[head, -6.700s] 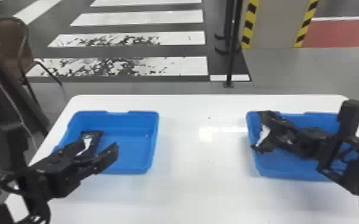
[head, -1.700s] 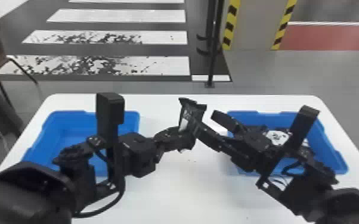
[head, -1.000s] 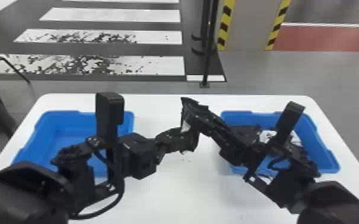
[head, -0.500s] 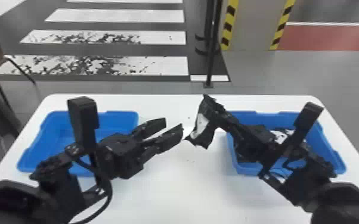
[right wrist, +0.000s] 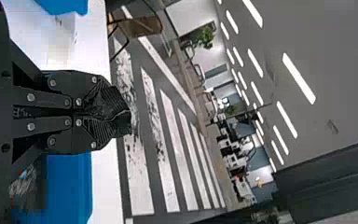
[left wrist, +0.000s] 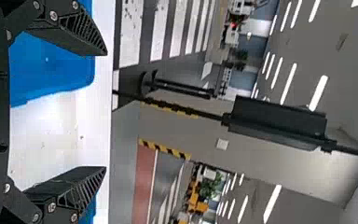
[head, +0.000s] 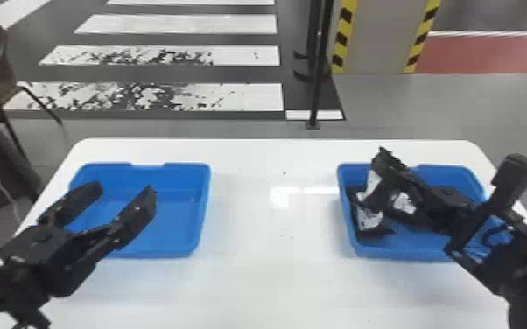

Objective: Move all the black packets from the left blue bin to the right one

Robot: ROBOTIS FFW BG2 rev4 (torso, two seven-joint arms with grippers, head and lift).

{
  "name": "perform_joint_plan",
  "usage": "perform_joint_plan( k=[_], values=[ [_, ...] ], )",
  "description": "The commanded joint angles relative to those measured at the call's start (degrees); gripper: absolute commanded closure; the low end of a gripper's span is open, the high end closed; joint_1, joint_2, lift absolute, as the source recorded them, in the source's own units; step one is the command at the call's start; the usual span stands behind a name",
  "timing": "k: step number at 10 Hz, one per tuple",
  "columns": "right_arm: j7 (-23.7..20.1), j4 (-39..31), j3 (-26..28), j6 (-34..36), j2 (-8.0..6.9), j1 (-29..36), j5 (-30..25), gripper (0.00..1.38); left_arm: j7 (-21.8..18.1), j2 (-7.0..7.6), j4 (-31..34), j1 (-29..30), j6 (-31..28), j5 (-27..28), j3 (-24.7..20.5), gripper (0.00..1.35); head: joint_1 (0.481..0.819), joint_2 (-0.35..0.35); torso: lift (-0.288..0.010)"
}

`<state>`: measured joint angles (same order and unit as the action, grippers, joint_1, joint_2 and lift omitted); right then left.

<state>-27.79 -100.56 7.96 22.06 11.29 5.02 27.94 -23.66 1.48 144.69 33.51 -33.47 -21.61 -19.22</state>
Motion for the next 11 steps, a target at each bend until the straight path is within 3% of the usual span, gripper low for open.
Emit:
perform_joint_plan(
  k=[1, 3, 4, 5, 7, 10, 11],
  values=[
    [0.3, 3.0, 4.0, -0.4, 1.10, 0.2, -1.7, 1.15, 0.0, -1.63, 2.9, 4.3, 2.2, -0.2, -4.9, 0.17, 0.695, 0.024, -0.140],
    [1.9, 1.1, 9.4, -4.1, 1.19, 3.5, -6.7, 0.20, 0.3, -1.63, 3.3, 7.1, 7.9, -0.3, -7.6, 0.17, 0.695, -0.011, -0.140],
    [2.9, -1.2, 10.1, -4.8, 1.19, 6.4, -7.1, 0.05, 0.3, -1.63, 3.3, 8.7, 9.6, -0.3, -8.5, 0.17, 0.695, -0.040, -0.140],
    [3.2, -3.6, 10.1, -7.6, 1.10, 9.6, -7.1, 0.12, 0.3, -1.63, 3.3, 10.1, 11.0, -0.6, -9.1, 0.17, 0.695, -0.050, -0.140],
    [5.2, -17.9, 10.3, -11.7, -0.92, 22.4, -11.3, 0.17, 0.3, -1.63, 3.3, 12.8, 16.9, -0.3, -9.1, 0.17, 0.695, -0.044, -0.140],
    [6.0, -27.9, 10.2, -20.5, -6.90, 36.2, -16.2, 0.17, 0.4, -1.63, 2.8, 19.2, 24.7, 5.3, -10.6, 0.17, 0.695, 0.024, -0.140],
    [6.3, -29.6, 10.1, -22.9, -8.48, 40.0, -16.4, 0.17, 0.6, -1.63, -0.9, 20.2, 31.4, 5.6, -9.3, 0.17, 0.695, 0.043, -0.140]
  ],
)
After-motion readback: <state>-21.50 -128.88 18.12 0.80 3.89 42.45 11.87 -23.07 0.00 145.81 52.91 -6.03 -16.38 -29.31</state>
